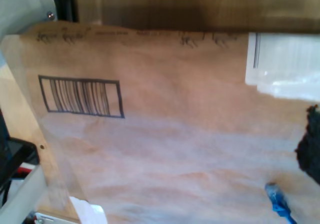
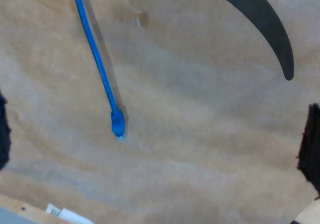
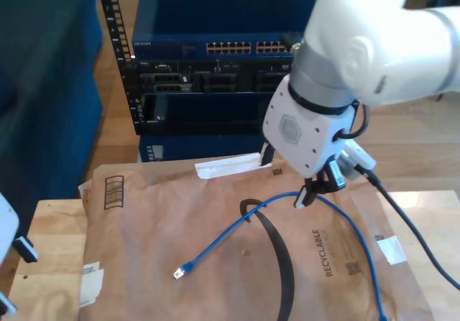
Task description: Grab the cable and plug it in
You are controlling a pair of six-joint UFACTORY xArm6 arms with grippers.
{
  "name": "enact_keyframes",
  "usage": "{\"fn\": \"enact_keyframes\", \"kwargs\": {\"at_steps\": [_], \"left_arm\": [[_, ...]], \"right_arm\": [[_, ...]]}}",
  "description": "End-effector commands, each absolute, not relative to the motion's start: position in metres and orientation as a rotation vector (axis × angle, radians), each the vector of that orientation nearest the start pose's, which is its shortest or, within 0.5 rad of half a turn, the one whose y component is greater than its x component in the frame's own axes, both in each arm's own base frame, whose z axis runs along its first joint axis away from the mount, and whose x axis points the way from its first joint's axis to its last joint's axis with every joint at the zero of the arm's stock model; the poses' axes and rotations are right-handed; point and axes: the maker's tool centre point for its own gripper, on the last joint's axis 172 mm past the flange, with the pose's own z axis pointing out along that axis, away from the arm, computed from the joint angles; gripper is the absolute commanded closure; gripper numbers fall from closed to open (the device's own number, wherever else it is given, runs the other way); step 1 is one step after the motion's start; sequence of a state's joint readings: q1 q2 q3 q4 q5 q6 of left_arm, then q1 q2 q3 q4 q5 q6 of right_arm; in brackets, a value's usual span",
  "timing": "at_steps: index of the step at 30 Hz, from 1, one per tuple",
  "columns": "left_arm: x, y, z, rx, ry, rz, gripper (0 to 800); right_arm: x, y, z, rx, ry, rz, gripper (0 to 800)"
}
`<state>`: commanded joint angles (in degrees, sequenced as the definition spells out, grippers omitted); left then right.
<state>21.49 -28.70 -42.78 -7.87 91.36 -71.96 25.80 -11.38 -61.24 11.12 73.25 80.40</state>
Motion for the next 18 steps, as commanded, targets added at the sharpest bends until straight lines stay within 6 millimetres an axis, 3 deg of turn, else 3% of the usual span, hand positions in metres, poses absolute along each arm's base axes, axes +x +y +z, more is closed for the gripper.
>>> {"fn": "enact_keyframes", "kwargs": {"at_steps": [3,10,14,18], "left_arm": [[0.24,0.039,0.229,2.145,2.281,-0.595,0],[0.242,0.007,0.228,2.17,2.33,-0.595,0],[0.24,0.004,0.226,2.165,2.347,-0.598,0],[0.239,0.003,0.225,2.168,2.347,-0.604,0]], "right_arm": [[0.362,0.23,0.254,-2.668,1.461,0.253,6],[0.352,0.271,0.236,-2.74,1.361,0.253,6],[0.347,0.283,0.227,-2.747,1.346,0.242,6],[0.346,0.296,0.202,-2.73,1.314,0.192,6]]}}
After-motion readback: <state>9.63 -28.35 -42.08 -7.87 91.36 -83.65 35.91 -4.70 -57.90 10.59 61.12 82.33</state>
